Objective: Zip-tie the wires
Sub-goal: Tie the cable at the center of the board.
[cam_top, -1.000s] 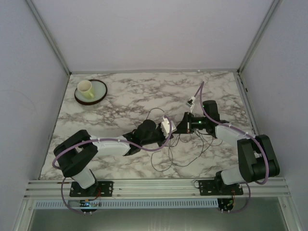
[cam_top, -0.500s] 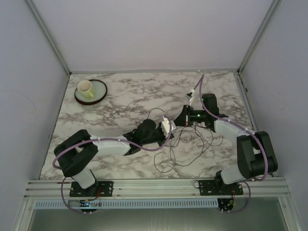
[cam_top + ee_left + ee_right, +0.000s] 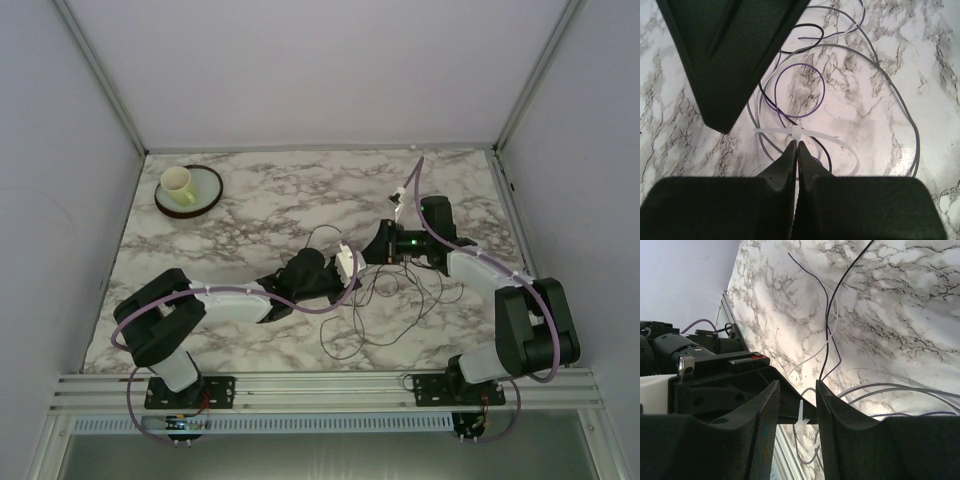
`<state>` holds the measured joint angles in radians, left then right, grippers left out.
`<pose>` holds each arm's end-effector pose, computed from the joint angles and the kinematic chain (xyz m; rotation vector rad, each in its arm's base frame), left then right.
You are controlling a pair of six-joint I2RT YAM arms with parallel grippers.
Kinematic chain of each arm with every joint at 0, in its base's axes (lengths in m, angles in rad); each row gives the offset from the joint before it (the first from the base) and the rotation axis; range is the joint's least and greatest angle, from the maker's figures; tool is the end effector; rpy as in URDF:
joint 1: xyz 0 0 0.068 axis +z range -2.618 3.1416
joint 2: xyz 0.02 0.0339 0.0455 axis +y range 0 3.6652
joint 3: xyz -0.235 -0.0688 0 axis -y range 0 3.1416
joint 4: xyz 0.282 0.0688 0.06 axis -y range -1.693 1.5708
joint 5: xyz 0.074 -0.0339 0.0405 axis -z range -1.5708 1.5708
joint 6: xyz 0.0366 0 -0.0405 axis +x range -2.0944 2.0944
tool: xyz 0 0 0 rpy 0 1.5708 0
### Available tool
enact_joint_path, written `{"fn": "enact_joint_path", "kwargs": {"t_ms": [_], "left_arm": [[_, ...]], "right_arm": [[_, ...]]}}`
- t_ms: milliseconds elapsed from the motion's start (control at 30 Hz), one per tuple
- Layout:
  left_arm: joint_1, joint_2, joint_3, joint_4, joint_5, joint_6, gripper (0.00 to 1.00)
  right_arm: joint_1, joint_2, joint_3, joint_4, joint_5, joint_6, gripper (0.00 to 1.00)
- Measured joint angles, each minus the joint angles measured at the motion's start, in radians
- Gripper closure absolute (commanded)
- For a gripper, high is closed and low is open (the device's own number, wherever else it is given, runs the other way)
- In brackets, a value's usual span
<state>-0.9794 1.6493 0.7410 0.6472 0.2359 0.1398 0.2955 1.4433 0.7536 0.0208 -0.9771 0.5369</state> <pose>0.1964 -0.3078 0.1340 1.1509 1.5129 -0.7973 0.2973 0.1222 0.1549 -0.3032 2.2975 1.5304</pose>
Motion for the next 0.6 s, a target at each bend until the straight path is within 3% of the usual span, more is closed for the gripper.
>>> {"fn": "enact_joint_path", "kwargs": {"t_ms": [233,600], "left_arm": [[0.0,0.0,0.0,0.0,0.0,-0.003,1.0],[0.0,0.0,0.0,-0.001,0.0,-0.007,1.0]], "right_arm": [[0.012,-0.019,-0.024,-0.063,-0.002,-0.042,0.66],[0.031,-0.019,-0.039,-0.117,-0.002,-0.078,0.88]]}}
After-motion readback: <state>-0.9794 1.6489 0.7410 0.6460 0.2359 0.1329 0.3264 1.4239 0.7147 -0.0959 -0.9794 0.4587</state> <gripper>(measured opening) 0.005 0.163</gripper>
